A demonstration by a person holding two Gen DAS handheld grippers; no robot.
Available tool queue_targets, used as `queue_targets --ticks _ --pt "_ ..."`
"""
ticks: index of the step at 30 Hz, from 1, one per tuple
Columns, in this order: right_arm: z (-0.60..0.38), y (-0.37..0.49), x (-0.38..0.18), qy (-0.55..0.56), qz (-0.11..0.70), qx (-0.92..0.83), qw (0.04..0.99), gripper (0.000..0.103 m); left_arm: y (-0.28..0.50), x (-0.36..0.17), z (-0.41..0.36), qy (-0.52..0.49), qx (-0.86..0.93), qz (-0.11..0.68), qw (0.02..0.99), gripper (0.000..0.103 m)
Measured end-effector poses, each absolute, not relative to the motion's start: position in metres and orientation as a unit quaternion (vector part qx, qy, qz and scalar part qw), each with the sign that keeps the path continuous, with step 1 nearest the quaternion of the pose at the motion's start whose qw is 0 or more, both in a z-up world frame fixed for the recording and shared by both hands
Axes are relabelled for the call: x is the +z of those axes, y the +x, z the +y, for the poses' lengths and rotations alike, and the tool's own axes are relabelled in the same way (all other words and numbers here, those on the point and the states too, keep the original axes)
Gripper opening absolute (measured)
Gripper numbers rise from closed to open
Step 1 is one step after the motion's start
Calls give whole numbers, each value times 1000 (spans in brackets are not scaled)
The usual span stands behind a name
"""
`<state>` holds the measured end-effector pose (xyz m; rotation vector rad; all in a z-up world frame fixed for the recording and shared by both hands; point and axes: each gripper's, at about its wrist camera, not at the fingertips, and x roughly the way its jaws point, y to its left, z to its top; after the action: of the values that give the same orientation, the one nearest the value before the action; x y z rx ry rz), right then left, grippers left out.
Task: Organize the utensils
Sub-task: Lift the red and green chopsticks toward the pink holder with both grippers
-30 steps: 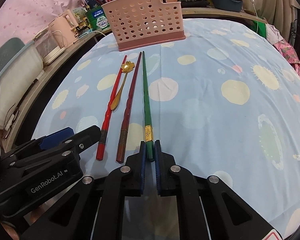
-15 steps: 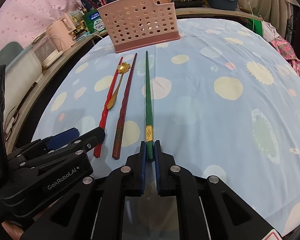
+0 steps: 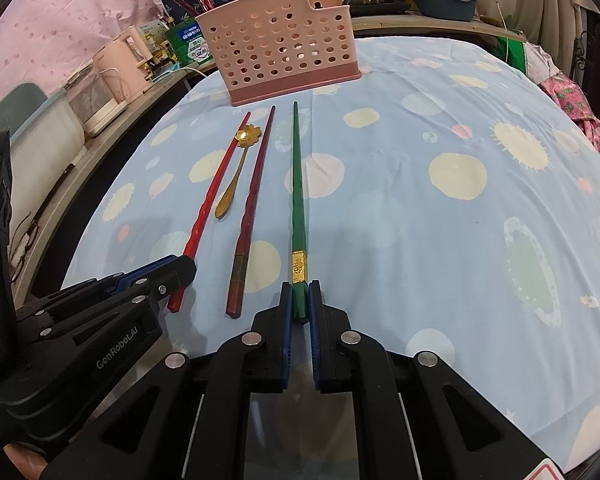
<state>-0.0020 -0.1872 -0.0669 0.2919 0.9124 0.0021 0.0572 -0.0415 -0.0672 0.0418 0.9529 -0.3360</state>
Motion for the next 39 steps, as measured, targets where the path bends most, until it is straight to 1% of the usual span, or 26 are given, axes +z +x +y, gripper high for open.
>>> queue_targets --ticks 8,17,39 --pt "-188 -7 -62 145 434 1 889 7 53 -60 -35 14 -154 449 880 8" --pt "-191 -11 -49 149 418 3 896 7 49 -39 -28 8 -152 428 891 8" --pt "-210 -21 14 171 347 1 922 7 53 29 -9 -26 -152 365 918 7"
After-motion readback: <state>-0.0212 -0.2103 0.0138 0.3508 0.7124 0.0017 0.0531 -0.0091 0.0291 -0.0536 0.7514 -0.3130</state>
